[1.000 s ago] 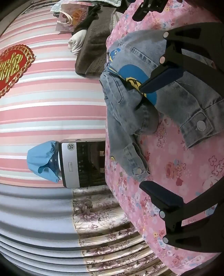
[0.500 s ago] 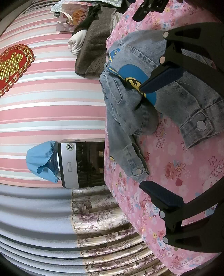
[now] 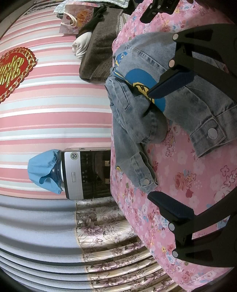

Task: Fold large clothes

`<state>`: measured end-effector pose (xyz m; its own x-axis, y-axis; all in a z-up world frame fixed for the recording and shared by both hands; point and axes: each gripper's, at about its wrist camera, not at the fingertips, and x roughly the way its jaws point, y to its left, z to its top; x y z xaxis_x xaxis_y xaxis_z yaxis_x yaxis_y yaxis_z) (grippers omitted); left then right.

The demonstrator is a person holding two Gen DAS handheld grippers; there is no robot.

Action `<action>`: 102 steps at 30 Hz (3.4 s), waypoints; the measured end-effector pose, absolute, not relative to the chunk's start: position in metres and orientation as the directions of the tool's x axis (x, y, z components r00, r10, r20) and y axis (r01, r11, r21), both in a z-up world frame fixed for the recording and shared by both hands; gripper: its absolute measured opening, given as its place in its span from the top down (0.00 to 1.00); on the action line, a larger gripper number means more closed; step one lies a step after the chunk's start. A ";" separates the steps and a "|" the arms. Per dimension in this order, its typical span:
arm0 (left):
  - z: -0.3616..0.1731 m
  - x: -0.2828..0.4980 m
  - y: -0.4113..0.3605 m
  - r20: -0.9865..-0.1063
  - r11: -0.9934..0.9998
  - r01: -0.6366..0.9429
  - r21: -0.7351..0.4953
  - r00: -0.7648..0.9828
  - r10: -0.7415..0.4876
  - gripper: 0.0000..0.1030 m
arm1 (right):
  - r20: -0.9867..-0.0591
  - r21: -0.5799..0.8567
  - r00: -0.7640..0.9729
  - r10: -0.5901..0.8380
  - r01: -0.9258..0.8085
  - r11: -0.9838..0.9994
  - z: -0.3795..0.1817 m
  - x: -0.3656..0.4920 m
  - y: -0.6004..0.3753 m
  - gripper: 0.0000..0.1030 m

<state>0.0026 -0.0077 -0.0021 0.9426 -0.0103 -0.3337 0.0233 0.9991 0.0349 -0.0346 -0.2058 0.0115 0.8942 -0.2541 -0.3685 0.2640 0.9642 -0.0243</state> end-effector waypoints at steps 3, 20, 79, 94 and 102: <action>-0.002 0.002 -0.007 -0.334 0.999 0.024 0.036 0.943 -0.010 0.03 | -0.368 -0.025 0.894 -0.254 0.264 0.964 0.011 -0.035 -0.204 0.02; -0.002 0.002 -0.008 -0.336 0.999 0.026 0.034 0.942 -0.013 0.03 | -0.356 -0.030 0.898 -0.258 0.264 0.964 0.010 -0.035 -0.203 0.02; 0.007 0.130 0.057 -0.540 0.991 0.111 0.078 0.840 -0.052 0.03 | -0.698 0.246 0.694 0.177 0.000 0.969 -0.025 0.076 -0.252 0.96; 0.013 0.144 0.049 -0.548 0.988 0.133 0.080 0.834 -0.068 0.03 | -0.497 -0.435 0.698 -0.515 0.313 0.844 0.065 0.097 -0.354 0.96; 0.001 0.141 0.034 -0.567 0.976 0.176 0.130 0.821 -0.072 0.03 | -0.562 -0.490 0.509 -0.652 0.430 0.758 0.067 0.148 -0.464 1.00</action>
